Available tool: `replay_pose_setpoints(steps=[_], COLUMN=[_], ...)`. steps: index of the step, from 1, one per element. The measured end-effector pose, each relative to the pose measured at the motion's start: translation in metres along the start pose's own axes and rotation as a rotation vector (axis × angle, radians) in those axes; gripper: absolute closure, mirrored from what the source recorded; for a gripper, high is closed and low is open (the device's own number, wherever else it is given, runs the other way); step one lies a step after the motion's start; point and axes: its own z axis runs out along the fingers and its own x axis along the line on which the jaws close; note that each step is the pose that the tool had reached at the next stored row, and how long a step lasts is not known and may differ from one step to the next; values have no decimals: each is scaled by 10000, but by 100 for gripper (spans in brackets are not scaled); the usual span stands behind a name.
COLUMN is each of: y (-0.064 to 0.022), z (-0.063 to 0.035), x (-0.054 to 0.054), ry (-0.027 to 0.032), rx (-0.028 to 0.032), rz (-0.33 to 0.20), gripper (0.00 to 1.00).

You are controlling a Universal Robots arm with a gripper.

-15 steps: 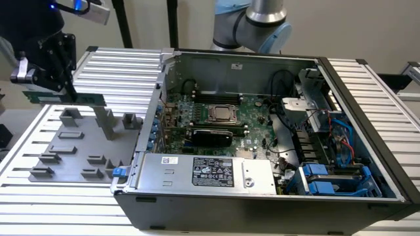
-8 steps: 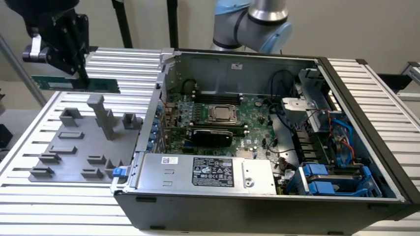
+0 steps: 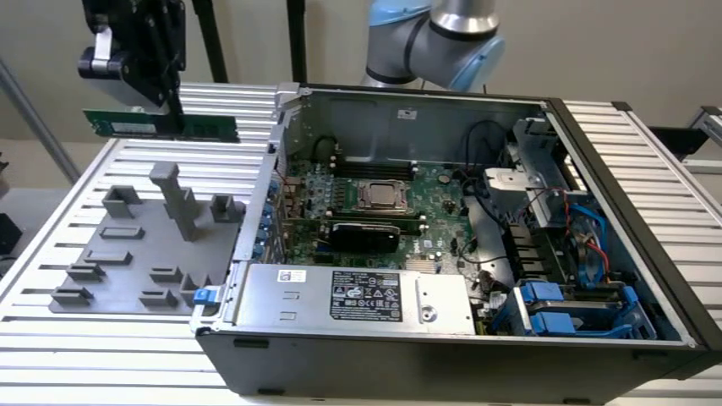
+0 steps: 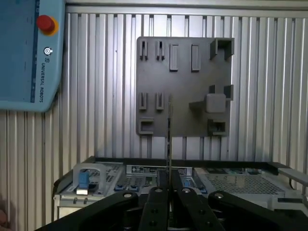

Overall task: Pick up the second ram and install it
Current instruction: 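Pick up the second ram and move it above second insertion slot, then insert the second ram into the second slot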

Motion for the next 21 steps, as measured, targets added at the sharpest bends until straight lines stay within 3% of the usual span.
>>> replay_pose_setpoints(steps=[11, 21], y=[-501, -954], z=[-11, 38], x=[-5, -62], ry=[0, 0], rx=[0, 0], rz=[0, -1], gripper=[100, 100])
